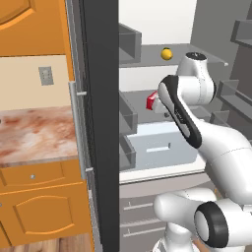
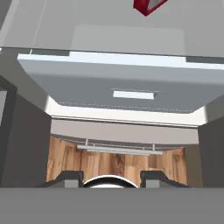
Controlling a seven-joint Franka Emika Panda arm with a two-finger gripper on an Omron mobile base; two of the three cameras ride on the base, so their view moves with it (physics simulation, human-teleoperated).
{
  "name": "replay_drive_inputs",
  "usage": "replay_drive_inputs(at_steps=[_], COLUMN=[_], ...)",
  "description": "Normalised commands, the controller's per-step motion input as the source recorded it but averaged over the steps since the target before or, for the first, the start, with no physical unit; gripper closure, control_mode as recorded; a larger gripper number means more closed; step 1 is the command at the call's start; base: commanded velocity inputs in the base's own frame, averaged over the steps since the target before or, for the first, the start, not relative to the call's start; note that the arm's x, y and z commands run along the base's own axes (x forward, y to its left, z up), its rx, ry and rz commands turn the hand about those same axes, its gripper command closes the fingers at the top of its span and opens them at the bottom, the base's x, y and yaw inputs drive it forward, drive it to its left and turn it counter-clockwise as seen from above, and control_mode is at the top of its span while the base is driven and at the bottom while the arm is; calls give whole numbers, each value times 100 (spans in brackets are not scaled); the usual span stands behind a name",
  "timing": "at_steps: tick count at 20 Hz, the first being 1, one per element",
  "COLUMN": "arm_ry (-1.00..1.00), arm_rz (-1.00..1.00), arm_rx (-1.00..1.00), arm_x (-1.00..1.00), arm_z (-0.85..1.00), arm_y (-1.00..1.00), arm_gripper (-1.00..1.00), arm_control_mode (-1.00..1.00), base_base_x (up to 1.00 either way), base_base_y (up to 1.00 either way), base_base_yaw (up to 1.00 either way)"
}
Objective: Pick lemon from the fridge and place it on the plate on the counter.
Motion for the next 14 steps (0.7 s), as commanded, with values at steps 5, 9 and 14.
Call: replay_drive_inputs(at_steps=[5, 9, 14], arm_ry=[-11, -18, -16], arm_rz=[0, 0, -1], arm_rx=[0, 3, 0], arm_x=[0, 0, 0], arm_z=[8, 28, 28], arm_y=[0, -4, -9], arm_gripper=[-100, -100, -100], arm_control_mode=[-100, -100, -100], base_base_x=[0, 0, 0], base_base_y=[0, 0, 0], base_base_yaw=[0, 0, 0])
